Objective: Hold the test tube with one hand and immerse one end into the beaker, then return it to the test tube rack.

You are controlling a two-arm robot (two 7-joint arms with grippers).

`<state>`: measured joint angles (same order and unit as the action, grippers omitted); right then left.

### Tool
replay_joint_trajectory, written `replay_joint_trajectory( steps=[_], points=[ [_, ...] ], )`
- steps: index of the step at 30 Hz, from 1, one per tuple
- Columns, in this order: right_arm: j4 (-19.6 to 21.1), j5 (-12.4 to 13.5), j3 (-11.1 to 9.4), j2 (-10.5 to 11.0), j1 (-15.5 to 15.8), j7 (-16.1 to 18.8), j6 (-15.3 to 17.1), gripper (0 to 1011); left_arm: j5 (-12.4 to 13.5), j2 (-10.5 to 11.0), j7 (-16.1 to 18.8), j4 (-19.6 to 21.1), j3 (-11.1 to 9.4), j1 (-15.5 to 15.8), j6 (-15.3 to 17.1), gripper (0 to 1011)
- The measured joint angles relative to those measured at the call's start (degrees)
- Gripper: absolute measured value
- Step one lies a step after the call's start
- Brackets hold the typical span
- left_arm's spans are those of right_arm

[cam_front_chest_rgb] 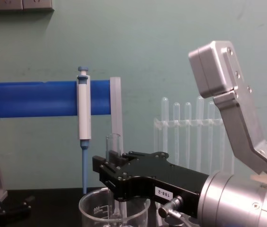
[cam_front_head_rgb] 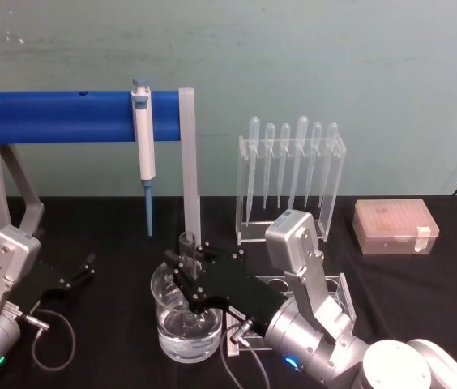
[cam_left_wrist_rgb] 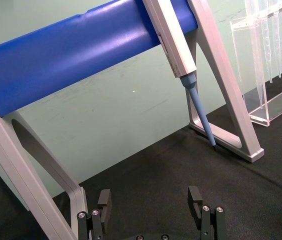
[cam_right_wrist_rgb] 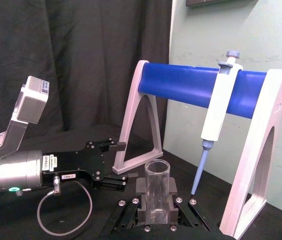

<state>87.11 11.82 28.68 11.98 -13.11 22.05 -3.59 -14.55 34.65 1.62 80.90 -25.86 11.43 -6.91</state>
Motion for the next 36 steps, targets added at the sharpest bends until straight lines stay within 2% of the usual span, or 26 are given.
replay_joint_trajectory(
  steps=[36],
  points=[
    [0.00,0.00,0.00,0.00,0.00,0.00,0.00,224,0.00,0.00,-0.01,0.00,0.00,0.00,0.00,1000]
  ],
)
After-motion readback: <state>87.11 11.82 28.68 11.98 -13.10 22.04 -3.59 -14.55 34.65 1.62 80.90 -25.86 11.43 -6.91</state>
